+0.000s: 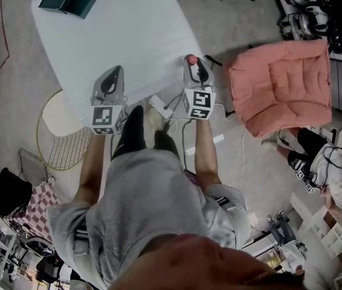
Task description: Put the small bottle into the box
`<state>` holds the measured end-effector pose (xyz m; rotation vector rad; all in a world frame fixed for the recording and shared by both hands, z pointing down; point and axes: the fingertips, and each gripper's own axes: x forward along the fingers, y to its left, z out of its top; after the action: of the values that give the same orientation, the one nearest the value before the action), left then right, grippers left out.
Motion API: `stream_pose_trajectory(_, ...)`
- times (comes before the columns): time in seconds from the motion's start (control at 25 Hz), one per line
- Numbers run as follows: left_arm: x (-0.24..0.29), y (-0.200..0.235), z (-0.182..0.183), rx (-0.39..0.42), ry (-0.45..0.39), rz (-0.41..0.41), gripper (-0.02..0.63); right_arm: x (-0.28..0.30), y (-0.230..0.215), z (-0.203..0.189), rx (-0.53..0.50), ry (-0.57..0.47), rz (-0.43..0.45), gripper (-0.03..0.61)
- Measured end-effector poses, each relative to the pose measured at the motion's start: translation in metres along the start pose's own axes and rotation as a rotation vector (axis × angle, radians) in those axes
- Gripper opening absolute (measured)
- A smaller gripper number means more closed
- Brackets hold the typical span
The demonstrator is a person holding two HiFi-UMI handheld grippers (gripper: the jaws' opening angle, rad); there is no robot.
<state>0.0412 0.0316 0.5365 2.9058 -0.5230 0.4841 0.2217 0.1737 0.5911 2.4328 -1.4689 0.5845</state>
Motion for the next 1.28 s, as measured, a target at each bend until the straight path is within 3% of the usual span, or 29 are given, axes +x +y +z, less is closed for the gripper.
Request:
stream_pose_trajectory(0.48,-0.014,0.027,0.052,-0.004,-0.088,0.079,0.011,-0.018,0.030,0.072,-0.051,-0.079,0.096,0.140)
stream_pose_trajectory(0.88,-0.031,0.066,0.089,-0.013,-0.165,0.160,0.011,-0.004,0.094,0.131,-0.088,-0.140,0.225,0.140)
stream_pose_trajectory(1.28,-0.048,0.130,0.098,-0.032,-0.203,0.241,0.011,0.025,0.160,0.165,-0.139,-0.171,0.316,0.140)
